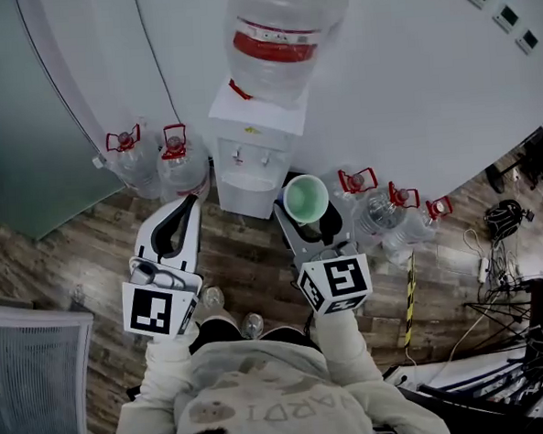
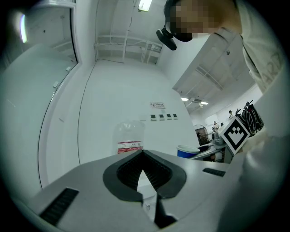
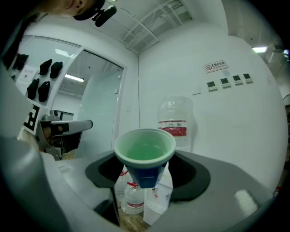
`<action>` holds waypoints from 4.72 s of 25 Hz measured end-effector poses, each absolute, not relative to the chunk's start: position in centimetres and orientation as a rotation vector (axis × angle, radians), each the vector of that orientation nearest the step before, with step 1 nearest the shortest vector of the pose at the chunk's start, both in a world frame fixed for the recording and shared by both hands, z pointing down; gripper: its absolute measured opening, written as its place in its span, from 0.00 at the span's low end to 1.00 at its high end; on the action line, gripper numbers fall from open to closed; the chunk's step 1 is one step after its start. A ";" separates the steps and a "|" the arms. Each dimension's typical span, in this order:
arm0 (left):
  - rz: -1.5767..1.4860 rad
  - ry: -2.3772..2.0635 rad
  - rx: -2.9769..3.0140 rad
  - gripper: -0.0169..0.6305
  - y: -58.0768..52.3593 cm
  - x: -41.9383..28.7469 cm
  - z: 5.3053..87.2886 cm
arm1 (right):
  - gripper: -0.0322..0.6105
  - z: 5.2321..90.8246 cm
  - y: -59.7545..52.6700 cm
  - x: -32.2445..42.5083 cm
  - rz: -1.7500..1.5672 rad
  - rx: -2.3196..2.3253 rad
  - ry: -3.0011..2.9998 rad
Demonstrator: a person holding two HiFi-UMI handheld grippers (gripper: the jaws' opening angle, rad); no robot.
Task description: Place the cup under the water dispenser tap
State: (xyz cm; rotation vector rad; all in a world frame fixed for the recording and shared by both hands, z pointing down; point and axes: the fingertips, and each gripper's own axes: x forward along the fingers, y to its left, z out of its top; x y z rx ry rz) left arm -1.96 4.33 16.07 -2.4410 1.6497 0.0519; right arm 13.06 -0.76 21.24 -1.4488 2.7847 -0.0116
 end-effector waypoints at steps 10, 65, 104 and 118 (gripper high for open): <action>0.020 1.627 -2.471 0.03 -0.5 -3.8 17.1 | 0.53 23.5 -5.5 10.9 -0.075 -1.464 2.796; -0.177 1.404 -2.842 0.03 -23.3 -14.6 40.2 | 0.53 60.7 -28.3 -0.7 -0.582 -1.788 2.880; -0.340 1.439 -2.852 0.03 -23.5 -17.6 51.7 | 0.53 80.1 -36.7 1.0 -0.682 -2.056 2.861; -0.359 1.436 -2.847 0.03 -23.8 -17.6 52.3 | 0.53 81.7 -36.0 1.2 -0.651 -2.052 2.914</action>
